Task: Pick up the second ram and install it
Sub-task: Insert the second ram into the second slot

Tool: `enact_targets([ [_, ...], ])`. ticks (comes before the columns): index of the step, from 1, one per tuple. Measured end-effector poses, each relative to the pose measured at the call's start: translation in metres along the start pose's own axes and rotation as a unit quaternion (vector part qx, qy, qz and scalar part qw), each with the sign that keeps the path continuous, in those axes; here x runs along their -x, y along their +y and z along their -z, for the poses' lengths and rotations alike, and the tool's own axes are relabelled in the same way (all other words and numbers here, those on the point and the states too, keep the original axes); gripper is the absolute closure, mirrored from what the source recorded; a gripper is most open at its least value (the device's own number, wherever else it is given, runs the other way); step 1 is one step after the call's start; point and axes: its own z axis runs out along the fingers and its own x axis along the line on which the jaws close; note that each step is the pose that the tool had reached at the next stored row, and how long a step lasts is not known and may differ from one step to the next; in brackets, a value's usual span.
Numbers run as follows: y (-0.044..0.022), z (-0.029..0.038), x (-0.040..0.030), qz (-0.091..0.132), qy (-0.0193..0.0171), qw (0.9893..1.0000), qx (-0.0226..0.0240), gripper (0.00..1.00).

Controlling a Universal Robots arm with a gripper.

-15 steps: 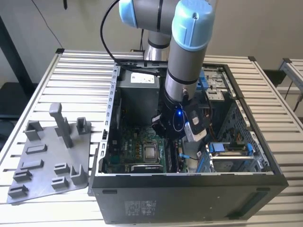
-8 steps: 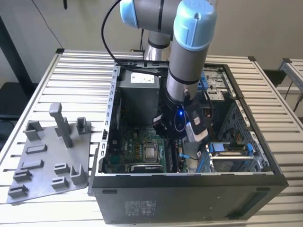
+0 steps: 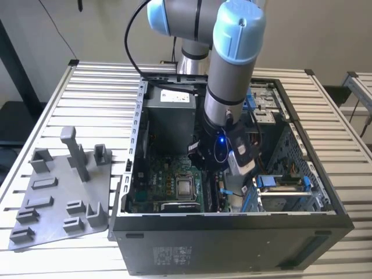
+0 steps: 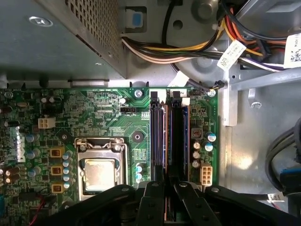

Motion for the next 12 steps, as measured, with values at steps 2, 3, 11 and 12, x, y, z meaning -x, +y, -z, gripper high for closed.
enact_targets([
  [2,0.0,-0.0012,0.0,0.0,0.0002,1.0,0.0018,0.85],
  [3,0.0,-0.002,0.0,0.0,0.0003,1.0,0.0025,0.85],
  [11,0.0,-0.0031,0.0,0.0,0.0011,1.0,0.0036,0.85],
  [12,0.0,-0.0031,0.0,0.0,0.0011,1.0,0.0036,0.85],
])
